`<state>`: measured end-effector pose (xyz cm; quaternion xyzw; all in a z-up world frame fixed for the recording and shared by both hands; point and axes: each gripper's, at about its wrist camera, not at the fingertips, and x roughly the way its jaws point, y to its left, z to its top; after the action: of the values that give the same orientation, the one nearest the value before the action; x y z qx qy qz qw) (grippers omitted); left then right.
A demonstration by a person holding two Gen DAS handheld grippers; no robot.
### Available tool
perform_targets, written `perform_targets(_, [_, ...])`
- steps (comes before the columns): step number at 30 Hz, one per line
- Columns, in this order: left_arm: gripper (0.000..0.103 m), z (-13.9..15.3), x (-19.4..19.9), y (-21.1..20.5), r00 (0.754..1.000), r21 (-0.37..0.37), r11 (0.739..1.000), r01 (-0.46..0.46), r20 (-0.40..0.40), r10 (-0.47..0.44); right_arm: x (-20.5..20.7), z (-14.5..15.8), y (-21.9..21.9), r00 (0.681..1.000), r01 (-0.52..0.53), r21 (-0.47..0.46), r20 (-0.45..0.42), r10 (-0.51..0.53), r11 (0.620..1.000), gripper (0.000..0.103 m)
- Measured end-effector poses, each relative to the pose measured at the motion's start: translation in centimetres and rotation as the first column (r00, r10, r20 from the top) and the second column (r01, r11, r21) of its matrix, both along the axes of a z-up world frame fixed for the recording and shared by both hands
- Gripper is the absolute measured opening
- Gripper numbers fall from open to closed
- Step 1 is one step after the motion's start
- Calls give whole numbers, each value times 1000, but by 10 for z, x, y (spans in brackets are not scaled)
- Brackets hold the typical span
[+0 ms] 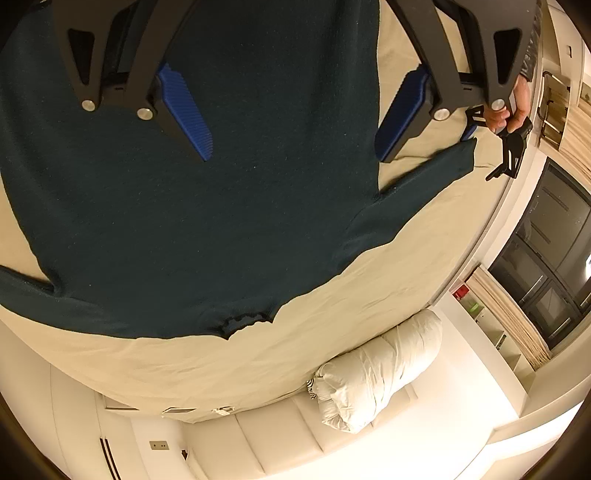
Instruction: Fold small clothes
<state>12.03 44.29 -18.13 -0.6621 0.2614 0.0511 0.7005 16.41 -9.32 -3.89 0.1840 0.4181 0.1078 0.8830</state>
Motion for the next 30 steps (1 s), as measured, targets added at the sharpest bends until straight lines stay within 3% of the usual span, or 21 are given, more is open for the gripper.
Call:
perform_targets(2, [73, 1, 10, 0, 1000, 1, 1000, 7, -13, -7, 0, -2, -2, 1000, 3, 7, -1, -3, 1000, 91])
perform_targets(3, [68, -1, 13, 0, 1000, -3, 1000, 11, -15, -11, -3, -1, -3, 1000, 5, 11, 0, -5, 1000, 91])
perform_targets(5, [43, -5, 18, 1, 999, -1, 1000, 16, -29, -16, -4, -2, -6, 1000, 13, 12, 4, -13, 1000, 90])
perform_targets(7, [29, -9, 24, 2, 998, 14, 1000, 21, -57, -20, -4, -3, -8, 1000, 17, 13, 4, -17, 1000, 87])
perform_targets(9, [22, -3, 31, -11, 996, 52, 998, 27, -84, -23, -3, -4, -11, 1000, 21, 17, 3, -21, 1000, 85])
perform_targets(12, [12, 23, 51, -36, 992, 173, 981, 87, -104, -70, -3, -7, -17, 1000, 23, 26, 2, -23, 999, 80])
perform_targets(14, [7, 51, 73, -61, 987, 271, 951, 148, -98, -126, -4, -9, -26, 999, 35, 43, 7, -35, 998, 78])
perform_targets(16, [7, 82, 100, -94, 978, 378, 902, 209, -89, -189, -6, -11, -37, 999, 53, 58, 10, -54, 997, 78])
perform_targets(19, [7, 130, 147, -169, 940, 551, 771, 320, -82, -331, -8, -14, -59, 996, 91, 83, 10, -92, 992, 78])
perform_targets(21, [7, 157, 175, -235, 896, 669, 640, 379, -93, -434, -9, -16, -80, 991, 128, 98, 13, -130, 987, 78])
perform_targets(22, [7, 166, 185, -273, 864, 720, 560, 409, -108, -492, -9, -17, -90, 989, 147, 103, 13, -149, 984, 78])
perform_targets(23, [7, 171, 195, -318, 820, 772, 458, 441, -139, -556, -9, -18, -101, 986, 165, 110, 12, -167, 980, 78])
perform_targets(26, [7, 152, 217, -418, 713, 830, 237, 505, -246, -657, -7, -25, -127, 978, 205, 131, -6, -206, 970, 78])
perform_targets(29, [7, 104, 226, -482, 655, 838, 74, 540, -364, -662, 3, -31, -149, 975, 223, 133, -21, -222, 966, 78])
perform_targets(30, [7, 89, 215, -498, 642, 833, 33, 553, -401, -654, 7, -32, -152, 976, 219, 129, -25, -218, 967, 78])
